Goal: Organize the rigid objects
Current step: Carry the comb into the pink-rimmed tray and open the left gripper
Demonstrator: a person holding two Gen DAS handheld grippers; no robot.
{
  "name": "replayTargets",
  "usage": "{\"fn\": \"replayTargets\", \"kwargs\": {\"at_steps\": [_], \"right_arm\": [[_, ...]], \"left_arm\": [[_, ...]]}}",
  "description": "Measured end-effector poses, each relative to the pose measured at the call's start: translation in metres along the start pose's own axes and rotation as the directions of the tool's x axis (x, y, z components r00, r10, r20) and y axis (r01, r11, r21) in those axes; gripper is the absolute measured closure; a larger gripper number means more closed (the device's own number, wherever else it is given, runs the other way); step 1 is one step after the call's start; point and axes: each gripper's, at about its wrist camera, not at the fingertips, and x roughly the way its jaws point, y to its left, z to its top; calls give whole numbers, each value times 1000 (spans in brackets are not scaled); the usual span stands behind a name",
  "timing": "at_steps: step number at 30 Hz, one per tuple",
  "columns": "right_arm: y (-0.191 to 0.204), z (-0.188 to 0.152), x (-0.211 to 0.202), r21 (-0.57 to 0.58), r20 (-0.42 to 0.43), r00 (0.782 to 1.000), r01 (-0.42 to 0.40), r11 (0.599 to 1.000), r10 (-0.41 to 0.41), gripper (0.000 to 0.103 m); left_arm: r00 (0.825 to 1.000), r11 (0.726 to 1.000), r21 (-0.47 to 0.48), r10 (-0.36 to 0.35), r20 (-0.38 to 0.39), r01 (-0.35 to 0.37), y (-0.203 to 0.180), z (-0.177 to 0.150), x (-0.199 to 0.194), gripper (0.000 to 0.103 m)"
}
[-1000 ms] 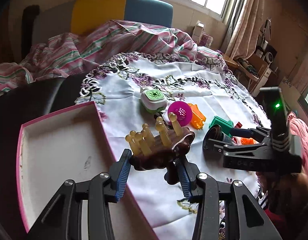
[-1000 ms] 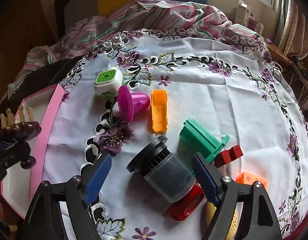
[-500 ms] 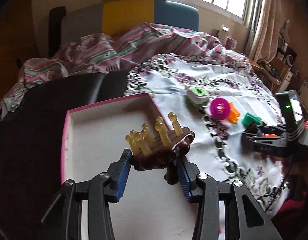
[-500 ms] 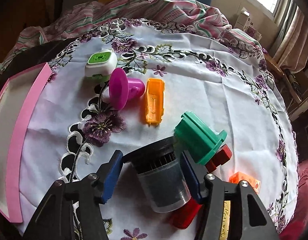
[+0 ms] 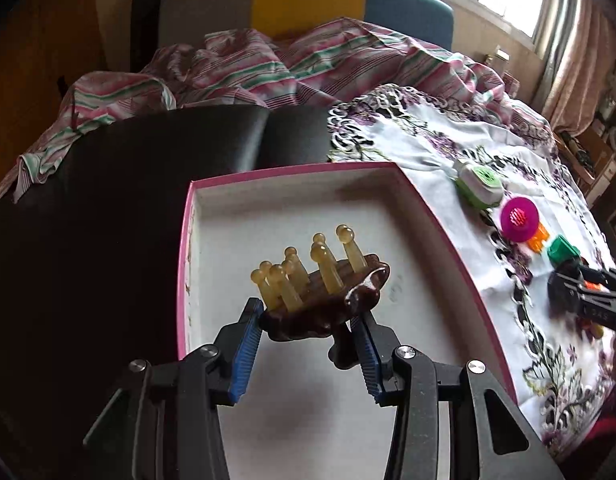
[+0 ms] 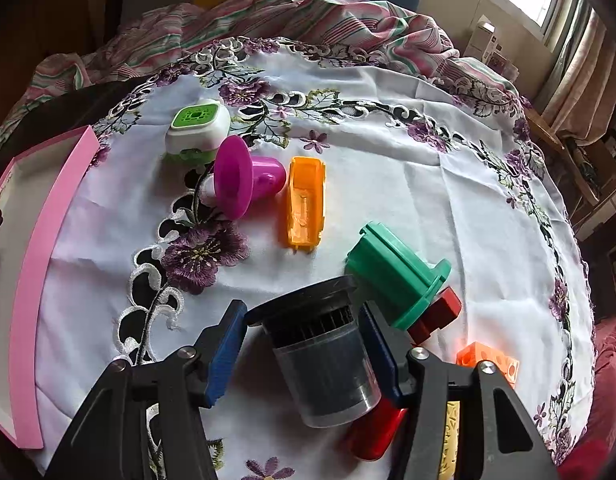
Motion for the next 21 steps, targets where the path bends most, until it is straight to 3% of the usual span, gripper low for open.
{"fn": "replayTargets", "kwargs": {"at_steps": [11, 16, 19, 21], "right_arm": [[-1, 1, 1, -7, 4, 1000, 8, 1000, -7, 45], [-1, 1, 1, -6, 3, 1000, 7, 1000, -7, 45], [-1, 1, 1, -6, 3, 1000, 7, 1000, -7, 45], [-1, 1, 1, -7, 4, 1000, 8, 1000, -7, 45]], "left_arm": [[999, 999, -20, 30, 19, -30, 22, 27, 27, 55], [999, 999, -25, 42, 33, -41, 20, 25, 20, 53], [996, 997, -32, 65, 55, -64, 16, 21, 8, 42], [994, 996, -38, 79, 74, -77, 13, 17, -3, 42]]}}
